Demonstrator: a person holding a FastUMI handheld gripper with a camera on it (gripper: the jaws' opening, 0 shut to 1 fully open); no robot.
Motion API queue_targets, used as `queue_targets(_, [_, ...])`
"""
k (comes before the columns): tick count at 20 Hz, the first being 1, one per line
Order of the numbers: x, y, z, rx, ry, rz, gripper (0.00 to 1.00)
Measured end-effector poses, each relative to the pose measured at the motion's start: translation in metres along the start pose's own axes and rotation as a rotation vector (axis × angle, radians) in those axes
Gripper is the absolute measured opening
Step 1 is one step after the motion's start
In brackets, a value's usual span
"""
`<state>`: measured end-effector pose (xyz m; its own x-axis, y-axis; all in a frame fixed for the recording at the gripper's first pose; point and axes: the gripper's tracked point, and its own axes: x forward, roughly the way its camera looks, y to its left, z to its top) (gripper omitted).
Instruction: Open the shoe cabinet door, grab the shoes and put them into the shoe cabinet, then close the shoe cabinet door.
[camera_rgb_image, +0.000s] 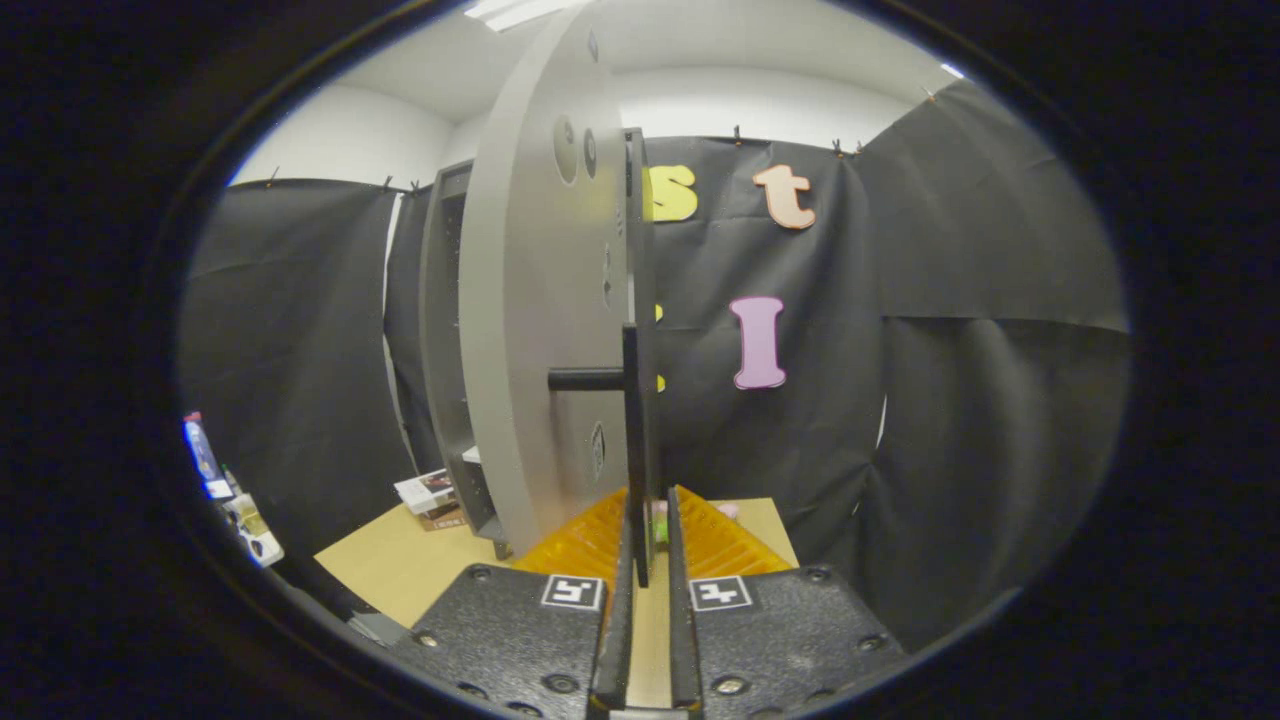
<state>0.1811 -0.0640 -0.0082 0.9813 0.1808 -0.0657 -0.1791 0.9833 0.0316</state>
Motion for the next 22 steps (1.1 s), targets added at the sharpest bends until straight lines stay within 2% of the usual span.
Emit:
queue_targets(5, [-0.043,-0.019,0.017,-0.034,-0.089,-0.119,0.91])
queue_targets(10, [-0.086,-0.003,0.025,-0.053,-0.130,-0.173,0.93])
queue_targets(15, [-0.103,0.037,0.000,-0.113,-0.142,-0.233,1.00])
queue_targets(22, [-0.073,0.135,-0.067,-0.070,-0.046,-0.158,1.00])
